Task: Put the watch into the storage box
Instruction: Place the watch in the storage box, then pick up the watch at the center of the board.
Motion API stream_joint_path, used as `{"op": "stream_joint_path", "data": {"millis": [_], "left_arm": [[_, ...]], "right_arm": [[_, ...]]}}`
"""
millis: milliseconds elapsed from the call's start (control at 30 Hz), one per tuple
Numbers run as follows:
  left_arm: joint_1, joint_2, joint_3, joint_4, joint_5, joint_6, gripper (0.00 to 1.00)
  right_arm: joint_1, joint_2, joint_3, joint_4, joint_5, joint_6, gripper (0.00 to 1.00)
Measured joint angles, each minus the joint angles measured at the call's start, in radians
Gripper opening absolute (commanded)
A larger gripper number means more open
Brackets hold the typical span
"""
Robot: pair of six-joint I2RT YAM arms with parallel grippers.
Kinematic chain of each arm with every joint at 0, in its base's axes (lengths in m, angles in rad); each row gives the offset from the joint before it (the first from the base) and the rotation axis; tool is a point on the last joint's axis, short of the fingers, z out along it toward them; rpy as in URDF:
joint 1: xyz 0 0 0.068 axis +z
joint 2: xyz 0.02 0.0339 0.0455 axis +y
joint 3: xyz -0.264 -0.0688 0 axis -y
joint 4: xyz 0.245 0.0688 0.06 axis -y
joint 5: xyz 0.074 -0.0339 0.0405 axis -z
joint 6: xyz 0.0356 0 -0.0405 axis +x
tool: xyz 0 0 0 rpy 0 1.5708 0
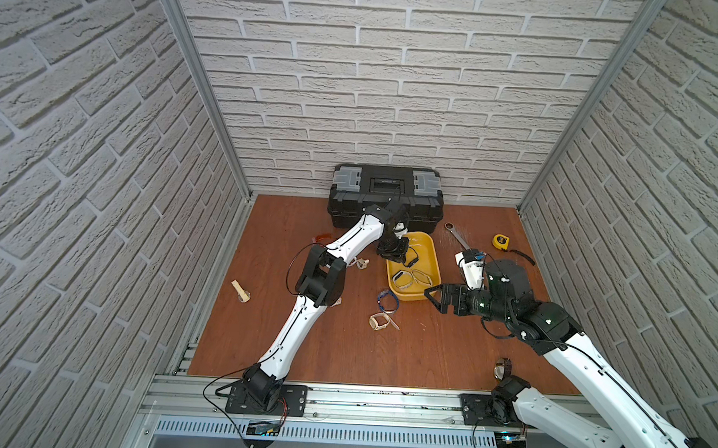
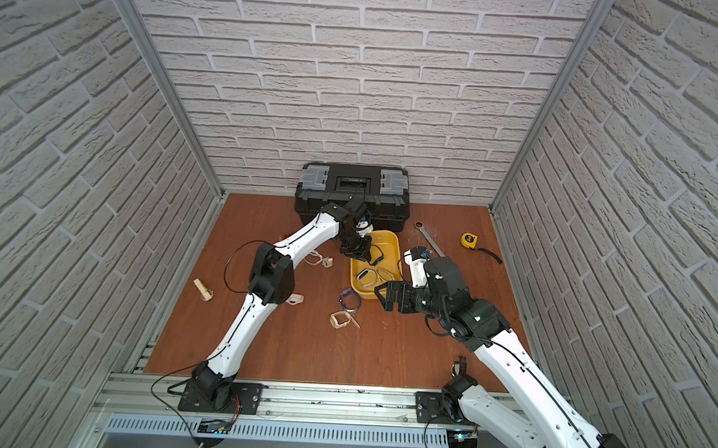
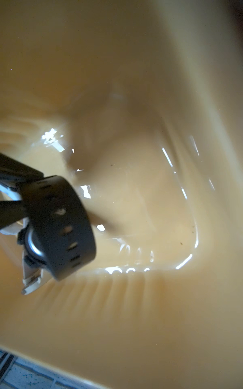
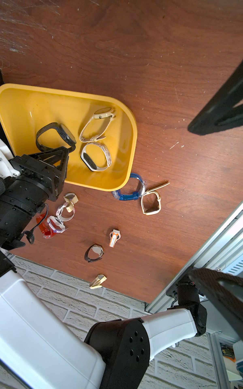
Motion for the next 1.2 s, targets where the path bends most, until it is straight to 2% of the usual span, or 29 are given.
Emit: {"op": "stream_joint_path", "data": {"millis": [100, 200, 367, 567, 733, 833, 900, 1000, 1133, 1200], "left_arm": [[0.001, 0.0, 0.002, 0.0, 0.008, -0.01, 0.49], [0.001, 0.0, 0.003, 0.004, 0.012, -0.022, 0.61], [0.001, -0.001, 0.007, 0.005, 0.01, -0.032, 0.7], [0.002, -0.022, 0.007, 0.007, 0.006, -0.035, 0.75], [0.002, -0.126, -0.04, 0.04, -0.014, -0.039, 0.84], [0.002, -0.303, -0.197, 0.106, -0.06, -0.037, 0.92], [0.004, -0.482, -0.355, 0.165, -0.103, -0.028, 0.97], [0.005, -0.783, -0.61, 0.269, -0.167, -0.013, 0.98], [-0.017, -1.186, -0.935, 0.361, -0.262, 0.013, 0.98], [-0.068, -1.364, -1.088, 0.382, -0.322, 0.021, 0.98]], "right_arm": [[0.0, 0.001, -0.004, 0.001, 0.002, -0.004, 1.0], [0.0, 0.005, -0.014, 0.006, 0.005, -0.006, 1.0], [0.0, 0.02, -0.027, 0.011, 0.008, -0.007, 1.0], [-0.001, 0.032, -0.032, 0.024, 0.008, -0.006, 1.0], [-0.001, 0.047, -0.035, 0.04, 0.006, -0.006, 0.99], [-0.002, 0.066, -0.037, 0.044, -0.015, -0.005, 0.97], [0.0, 0.082, -0.04, 0.054, -0.042, 0.002, 0.94], [0.031, 0.121, -0.053, 0.069, -0.06, 0.023, 0.93], [0.153, 0.208, -0.07, 0.083, -0.052, 0.068, 0.92], [0.23, 0.258, -0.078, 0.09, -0.036, 0.096, 0.91]]}}
